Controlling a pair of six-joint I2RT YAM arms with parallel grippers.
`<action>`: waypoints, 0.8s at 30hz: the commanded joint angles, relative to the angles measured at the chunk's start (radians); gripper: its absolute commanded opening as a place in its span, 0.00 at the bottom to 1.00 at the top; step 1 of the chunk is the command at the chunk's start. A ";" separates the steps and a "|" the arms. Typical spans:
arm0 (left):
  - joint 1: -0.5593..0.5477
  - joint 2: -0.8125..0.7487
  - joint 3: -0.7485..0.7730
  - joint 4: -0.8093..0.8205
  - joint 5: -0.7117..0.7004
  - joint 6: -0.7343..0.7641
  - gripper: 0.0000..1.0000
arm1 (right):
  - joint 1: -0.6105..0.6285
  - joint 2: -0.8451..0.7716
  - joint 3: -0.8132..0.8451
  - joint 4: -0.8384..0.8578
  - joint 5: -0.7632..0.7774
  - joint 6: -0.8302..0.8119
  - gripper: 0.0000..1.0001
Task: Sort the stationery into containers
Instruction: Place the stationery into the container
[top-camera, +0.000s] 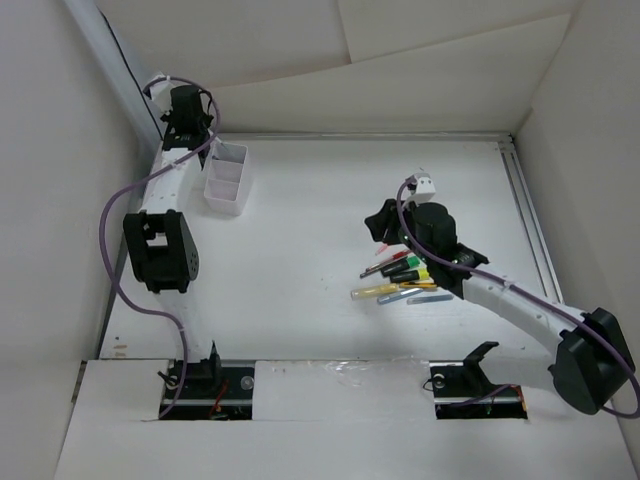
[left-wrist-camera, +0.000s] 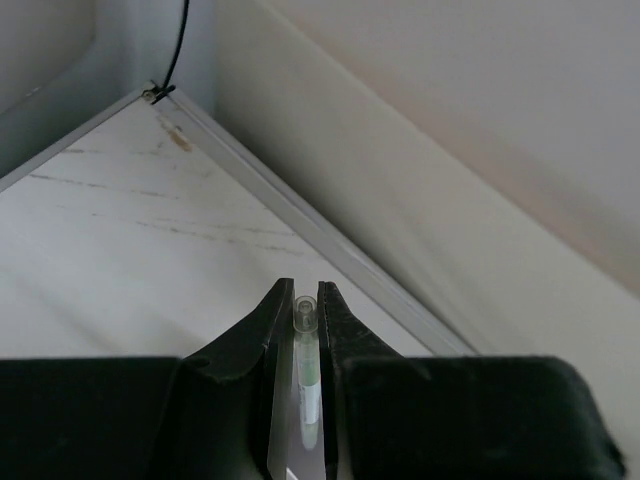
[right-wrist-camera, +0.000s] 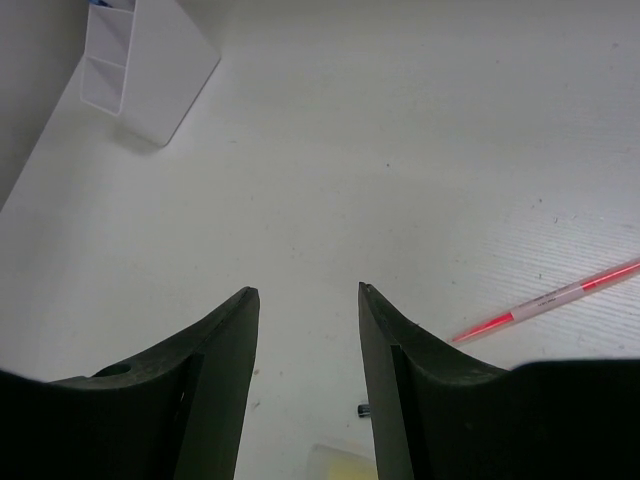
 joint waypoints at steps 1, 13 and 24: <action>-0.020 0.002 0.100 -0.007 -0.046 0.079 0.00 | 0.008 0.013 0.014 0.042 -0.017 0.009 0.50; -0.011 0.045 0.063 0.109 -0.056 0.130 0.00 | 0.017 0.032 0.023 0.042 -0.017 0.000 0.50; -0.041 0.063 -0.034 0.207 -0.066 0.170 0.11 | 0.017 0.032 0.023 0.051 -0.017 -0.009 0.50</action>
